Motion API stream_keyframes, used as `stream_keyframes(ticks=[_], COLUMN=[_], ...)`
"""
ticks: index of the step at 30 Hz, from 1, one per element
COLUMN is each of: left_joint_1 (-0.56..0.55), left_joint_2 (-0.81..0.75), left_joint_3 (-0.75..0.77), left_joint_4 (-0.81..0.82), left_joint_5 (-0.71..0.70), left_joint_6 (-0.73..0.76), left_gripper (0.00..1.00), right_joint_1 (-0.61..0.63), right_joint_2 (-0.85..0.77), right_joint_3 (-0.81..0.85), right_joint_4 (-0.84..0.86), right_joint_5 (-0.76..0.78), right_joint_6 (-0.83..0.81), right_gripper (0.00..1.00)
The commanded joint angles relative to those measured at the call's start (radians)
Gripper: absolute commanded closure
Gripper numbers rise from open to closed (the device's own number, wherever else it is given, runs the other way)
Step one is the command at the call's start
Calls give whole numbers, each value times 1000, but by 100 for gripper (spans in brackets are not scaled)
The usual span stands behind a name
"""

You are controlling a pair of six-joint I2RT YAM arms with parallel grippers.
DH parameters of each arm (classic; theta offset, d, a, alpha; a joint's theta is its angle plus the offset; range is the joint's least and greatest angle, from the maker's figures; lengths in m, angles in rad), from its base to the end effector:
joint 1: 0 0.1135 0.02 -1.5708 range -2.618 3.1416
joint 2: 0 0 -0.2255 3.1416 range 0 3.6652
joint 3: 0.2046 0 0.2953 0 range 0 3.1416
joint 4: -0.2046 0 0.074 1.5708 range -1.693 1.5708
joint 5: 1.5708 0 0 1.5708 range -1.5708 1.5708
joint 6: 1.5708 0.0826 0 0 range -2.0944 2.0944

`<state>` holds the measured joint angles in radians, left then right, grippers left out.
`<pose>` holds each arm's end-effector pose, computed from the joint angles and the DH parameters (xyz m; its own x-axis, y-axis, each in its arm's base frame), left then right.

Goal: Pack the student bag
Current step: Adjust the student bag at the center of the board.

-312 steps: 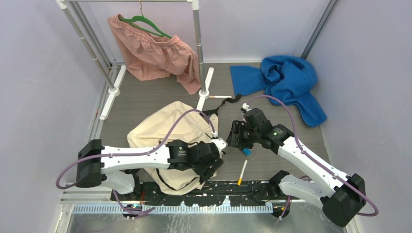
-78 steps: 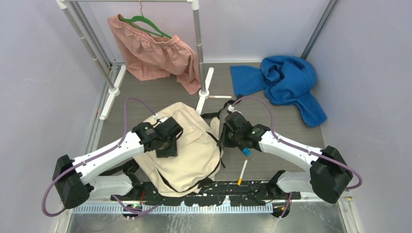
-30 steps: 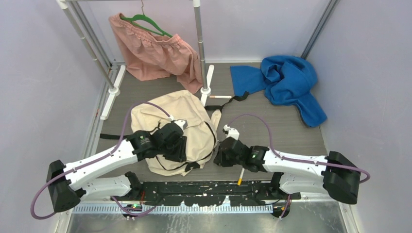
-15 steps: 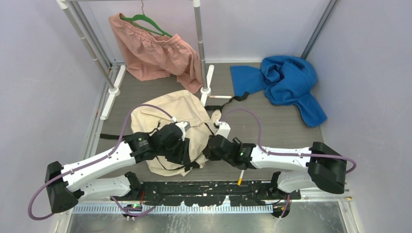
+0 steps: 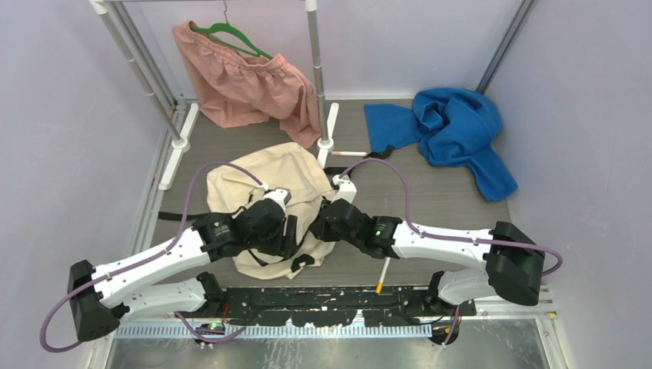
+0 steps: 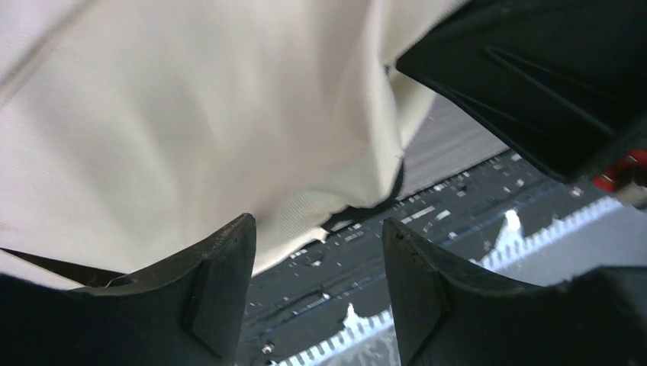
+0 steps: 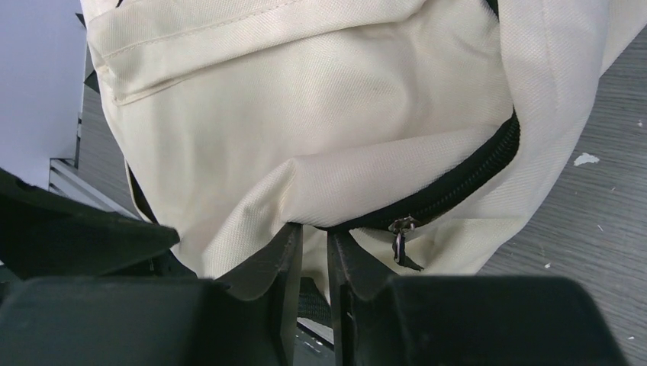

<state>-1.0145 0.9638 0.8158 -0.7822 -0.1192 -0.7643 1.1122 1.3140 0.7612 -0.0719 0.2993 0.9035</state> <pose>0.1559 -0.2321 0.1903 -0.8631 0.0869 -0.4974 0.2886 0.8932 -0.3448 0.1831 0.3159 0.1414 -0.7501 0.1762 -0.6374 -0.2613 0.8064 0.5304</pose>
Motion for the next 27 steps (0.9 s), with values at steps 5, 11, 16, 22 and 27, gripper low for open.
stream_keyframes(ticks=[5, 11, 16, 22, 27], left_joint_1=[-3, -4, -2, 46, 192], left_joint_2=[137, 174, 199, 214, 171], left_joint_3=[57, 64, 95, 178, 221], left_joint_4=[21, 63, 54, -35, -3], left_joint_5=[-149, -143, -194, -241, -99], left_joint_6=[90, 127, 144, 153, 174], left_gripper=[37, 41, 74, 100, 100], right_joint_1=[-30, -42, -44, -40, 21], right_joint_2=[-15, -47, -64, -78, -90], right_joint_3=[13, 1, -8, -30, -54], right_joint_4=[60, 42, 37, 58, 111], right_joint_5=[-11, 2, 2, -36, -8], right_joint_6=[-2, -1, 2, -3, -3], right_gripper=[75, 74, 74, 69, 69])
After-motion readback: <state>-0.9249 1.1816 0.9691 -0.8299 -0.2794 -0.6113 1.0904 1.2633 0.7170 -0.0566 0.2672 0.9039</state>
